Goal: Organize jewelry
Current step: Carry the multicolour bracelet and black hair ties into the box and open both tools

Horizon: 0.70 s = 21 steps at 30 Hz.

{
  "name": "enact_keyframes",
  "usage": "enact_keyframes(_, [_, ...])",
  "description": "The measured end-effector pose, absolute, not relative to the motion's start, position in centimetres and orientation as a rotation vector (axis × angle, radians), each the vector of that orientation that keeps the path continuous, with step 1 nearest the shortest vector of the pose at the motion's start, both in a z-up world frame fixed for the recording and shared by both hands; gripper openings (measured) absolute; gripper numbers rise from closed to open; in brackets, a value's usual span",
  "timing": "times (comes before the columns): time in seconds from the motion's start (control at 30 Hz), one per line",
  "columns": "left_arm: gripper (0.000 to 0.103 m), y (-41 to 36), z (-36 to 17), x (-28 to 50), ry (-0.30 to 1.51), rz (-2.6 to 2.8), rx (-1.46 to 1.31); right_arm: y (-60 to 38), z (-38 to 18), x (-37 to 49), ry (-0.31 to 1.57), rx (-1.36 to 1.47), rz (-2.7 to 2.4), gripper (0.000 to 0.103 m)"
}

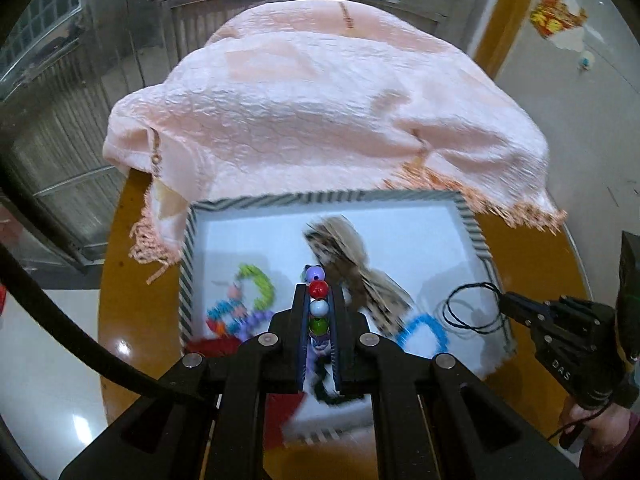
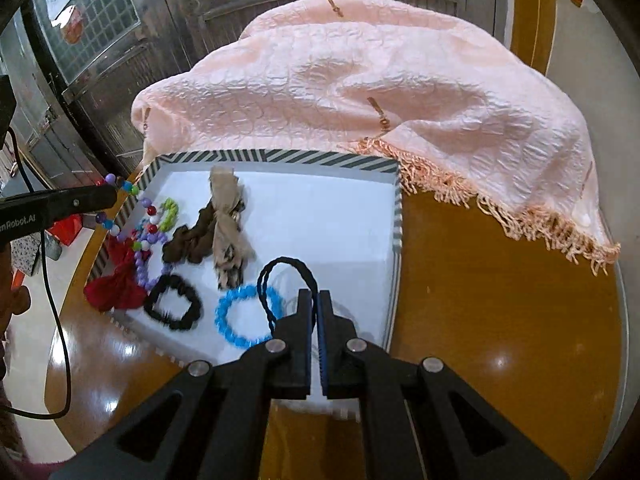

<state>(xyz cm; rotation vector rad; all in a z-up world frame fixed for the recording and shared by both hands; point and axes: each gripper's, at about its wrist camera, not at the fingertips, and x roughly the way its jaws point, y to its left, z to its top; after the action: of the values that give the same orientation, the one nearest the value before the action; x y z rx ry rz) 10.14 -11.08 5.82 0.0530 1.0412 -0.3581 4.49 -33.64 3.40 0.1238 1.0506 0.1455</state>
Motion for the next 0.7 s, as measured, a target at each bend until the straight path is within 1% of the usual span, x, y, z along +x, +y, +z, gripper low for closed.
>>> enact_keyframes(0.17, [0.002,-10.5,4.5,13.4,1.066,-0.296,0.040,-33.6,1.7,7.7,1.075,0.151,0.163,0.002])
enact_keyframes(0.33, [0.002,-10.0,2.0,16.3,1.138,-0.288,-0.026,-33.7,-0.7,10.4,1.128,0.165,0.157,0.002])
enact_keyframes(0.47, [0.002,-10.2,0.4,17.0,1.166,-0.275,-0.038,-33.7,-2.3,11.8,1.166,0.142,0.137,0.002])
enact_keyframes(0.7, [0.003,-10.6,-1.6,17.9,1.195,-0.252,-0.041,-34.1,-3.4,12.8,1.169,0.104,0.078,0.002])
